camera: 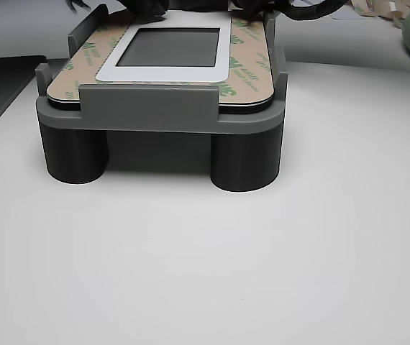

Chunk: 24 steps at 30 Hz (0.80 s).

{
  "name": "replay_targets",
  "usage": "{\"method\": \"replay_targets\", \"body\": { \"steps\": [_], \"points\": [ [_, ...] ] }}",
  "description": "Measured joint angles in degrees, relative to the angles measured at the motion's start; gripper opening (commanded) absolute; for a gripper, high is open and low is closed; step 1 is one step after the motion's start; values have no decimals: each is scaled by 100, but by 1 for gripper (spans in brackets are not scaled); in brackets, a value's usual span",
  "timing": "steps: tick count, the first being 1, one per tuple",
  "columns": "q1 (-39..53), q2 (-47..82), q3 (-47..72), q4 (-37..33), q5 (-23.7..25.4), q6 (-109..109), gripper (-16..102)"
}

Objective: Peel off protective film from adhesive tape.

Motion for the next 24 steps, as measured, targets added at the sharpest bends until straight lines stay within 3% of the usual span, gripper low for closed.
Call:
{"method": "replay_targets", "body": {
  "steps": [24],
  "points": [
    [0,9,-26,229,-9,229,-10]
  ]
}}
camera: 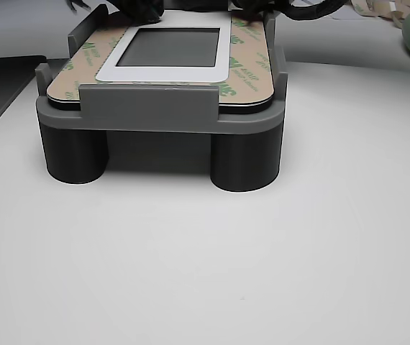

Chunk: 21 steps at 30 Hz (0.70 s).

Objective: Peel off protective film from adhesive tape.

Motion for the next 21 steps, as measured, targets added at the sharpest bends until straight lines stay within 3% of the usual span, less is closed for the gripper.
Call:
{"method": "replay_targets", "body": {
  "steps": [21],
  "points": [
    [18,-9,-158,193,-35,-62,-10]
  ]
}}
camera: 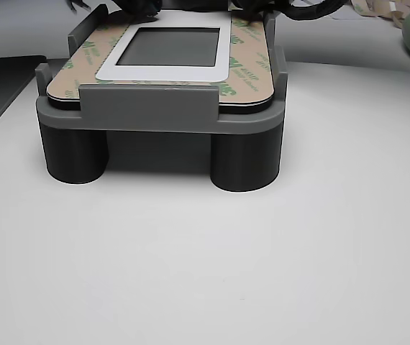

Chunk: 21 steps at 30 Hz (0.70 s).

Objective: Peel off protective film from adhesive tape.

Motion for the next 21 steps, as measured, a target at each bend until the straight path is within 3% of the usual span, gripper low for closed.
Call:
{"method": "replay_targets", "body": {
  "steps": [21],
  "points": [
    [-105,-35,114,-404,-105,-246,-10]
  ]
}}
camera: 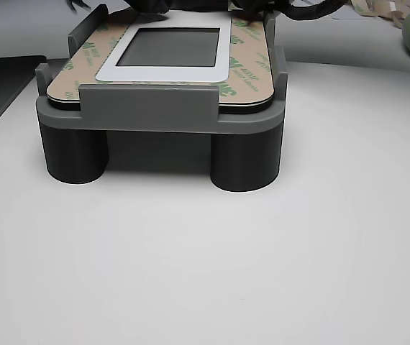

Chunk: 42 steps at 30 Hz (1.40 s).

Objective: Peel off protective film from adhesive tape.

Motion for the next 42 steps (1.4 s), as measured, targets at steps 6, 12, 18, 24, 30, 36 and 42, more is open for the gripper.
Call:
{"method": "replay_targets", "body": {
  "steps": [6,12,18,24,30,36,42],
  "points": [
    [0,0,79,-53,-9,70,-10],
    [26,18,79,9,18,141,-10],
    [79,35,79,62,62,211,-10],
    [97,70,79,114,62,255,-10],
    [105,105,79,141,62,264,-10],
    [105,211,114,176,62,264,-10],
    [105,246,158,176,62,237,-10]
  ]
}}
